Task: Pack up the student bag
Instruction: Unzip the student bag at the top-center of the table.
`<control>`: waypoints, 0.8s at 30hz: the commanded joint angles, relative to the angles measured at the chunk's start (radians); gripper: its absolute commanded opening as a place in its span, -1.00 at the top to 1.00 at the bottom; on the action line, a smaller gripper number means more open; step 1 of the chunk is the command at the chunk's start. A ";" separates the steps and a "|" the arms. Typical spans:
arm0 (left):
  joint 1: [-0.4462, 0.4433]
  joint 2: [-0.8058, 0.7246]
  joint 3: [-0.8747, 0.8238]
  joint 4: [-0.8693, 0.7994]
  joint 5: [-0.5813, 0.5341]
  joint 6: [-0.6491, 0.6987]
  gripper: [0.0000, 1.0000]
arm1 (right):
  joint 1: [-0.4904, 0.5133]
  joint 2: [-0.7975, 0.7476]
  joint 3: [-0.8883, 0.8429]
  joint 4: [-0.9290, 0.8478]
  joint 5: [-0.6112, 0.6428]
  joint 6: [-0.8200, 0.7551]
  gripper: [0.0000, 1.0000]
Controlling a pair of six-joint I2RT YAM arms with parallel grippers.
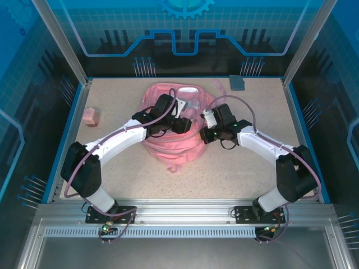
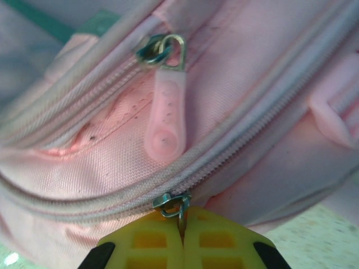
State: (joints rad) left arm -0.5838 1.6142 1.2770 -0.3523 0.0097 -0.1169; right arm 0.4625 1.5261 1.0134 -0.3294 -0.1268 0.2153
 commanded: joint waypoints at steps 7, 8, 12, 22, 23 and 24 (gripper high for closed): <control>0.029 0.047 0.047 -0.126 0.168 0.304 -0.40 | -0.099 0.033 0.031 -0.043 0.064 0.082 1.00; 0.030 0.058 0.048 -0.128 0.174 0.328 -0.40 | -0.107 0.037 0.036 -0.044 0.058 0.084 1.00; 0.025 0.108 0.059 -0.122 0.164 0.408 -0.38 | -0.129 0.053 0.057 -0.048 0.037 0.091 1.00; 0.005 0.208 0.089 -0.062 0.052 0.487 -0.06 | -0.143 0.066 0.088 -0.068 0.003 0.089 1.00; 0.005 0.216 0.093 -0.054 0.031 0.488 0.03 | -0.144 0.066 0.088 -0.069 0.001 0.088 1.00; 0.003 0.221 0.095 -0.045 0.011 0.485 0.17 | -0.143 0.066 0.088 -0.073 -0.002 0.087 1.00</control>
State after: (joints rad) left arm -0.5735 1.8034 1.3403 -0.4374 0.0967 0.3374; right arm 0.3370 1.5845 1.0645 -0.3893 -0.1120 0.2886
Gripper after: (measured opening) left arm 0.462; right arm 0.058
